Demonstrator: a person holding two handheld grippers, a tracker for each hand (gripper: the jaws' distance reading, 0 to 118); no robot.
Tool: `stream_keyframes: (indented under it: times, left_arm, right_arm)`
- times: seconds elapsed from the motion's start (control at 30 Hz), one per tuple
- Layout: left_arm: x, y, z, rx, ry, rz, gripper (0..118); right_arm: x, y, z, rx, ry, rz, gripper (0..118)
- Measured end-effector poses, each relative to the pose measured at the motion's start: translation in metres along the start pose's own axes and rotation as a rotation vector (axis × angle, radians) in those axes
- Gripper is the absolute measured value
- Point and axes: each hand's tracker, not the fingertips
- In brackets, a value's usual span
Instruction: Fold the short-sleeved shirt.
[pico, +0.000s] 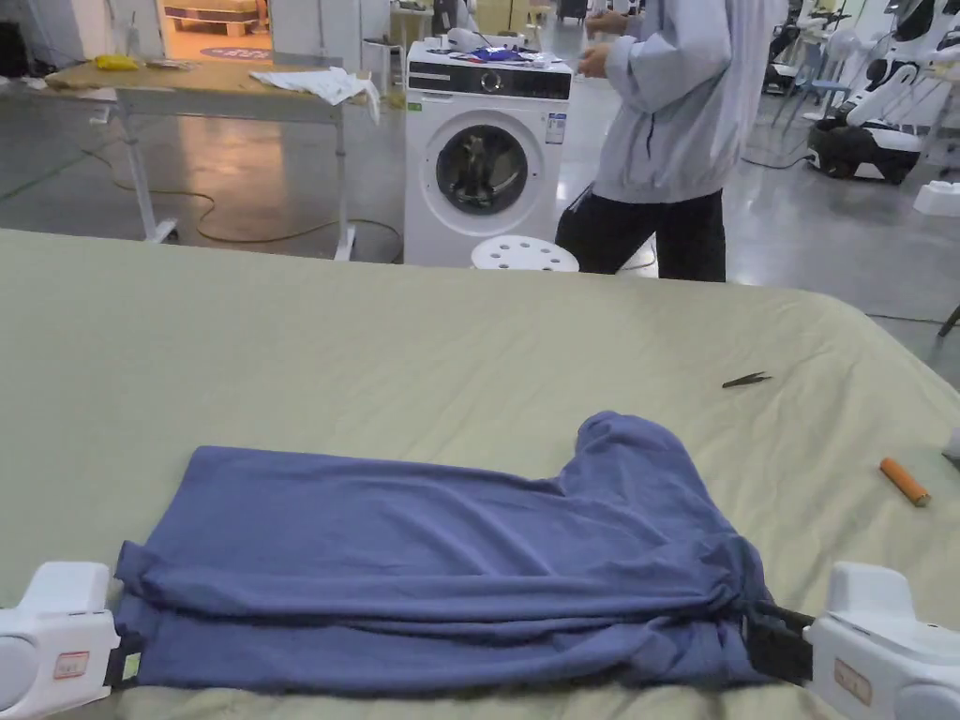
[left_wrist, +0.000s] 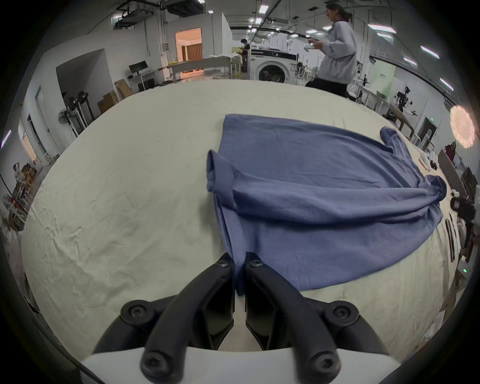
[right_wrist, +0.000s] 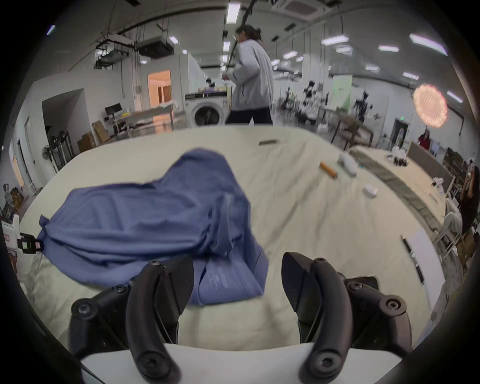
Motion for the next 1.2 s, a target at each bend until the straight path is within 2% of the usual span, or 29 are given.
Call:
stream_keyframes:
  times: [0.2, 0.27, 0.3, 0.33, 0.37, 0.4, 0.47, 0.6, 0.9, 1.2]
  left_arm:
    - [0.004, -0.005, 0.014, 0.017, -0.013, 0.015, 2]
    - [0.005, -0.008, 0.015, 0.021, -0.016, 0.021, 2]
    - [0.004, -0.007, 0.014, 0.022, -0.017, 0.021, 2]
    - [0.005, -0.008, 0.015, 0.025, -0.017, 0.020, 2]
    - [0.005, -0.009, 0.017, 0.028, -0.018, 0.019, 2]
    - [0.006, -0.009, 0.018, 0.032, -0.018, 0.018, 2]
    - [0.004, -0.007, 0.018, 0.037, -0.021, 0.019, 2]
    - [-0.001, -0.003, 0.032, 0.078, -0.034, 0.032, 2]
    - [-0.016, -0.001, 0.086, 0.156, -0.050, 0.049, 2]
    - [-0.037, -0.072, 0.115, 0.103, -0.076, 0.112, 2]
  right_arm:
    - [-0.011, -0.009, -0.051, -0.162, 0.051, 0.030, 74]
    - [-0.019, -0.013, -0.058, -0.173, 0.017, 0.047, 68]
    - [-0.022, -0.013, -0.054, -0.139, 0.006, 0.090, 63]
    - [-0.026, -0.013, -0.049, -0.132, 0.042, 0.113, 47]
    - [-0.028, -0.012, -0.046, -0.132, 0.084, 0.105, 12]
    - [-0.028, -0.011, -0.046, -0.130, 0.116, 0.079, 3]
    - [-0.030, -0.009, -0.044, -0.161, 0.058, 0.103, 3]
    - [-0.022, 0.002, -0.024, -0.157, 0.053, 0.090, 2]
    - [-0.016, 0.024, 0.051, -0.080, 0.054, 0.154, 2]
    - [-0.005, -0.035, 0.103, -0.134, 0.077, 0.154, 2]
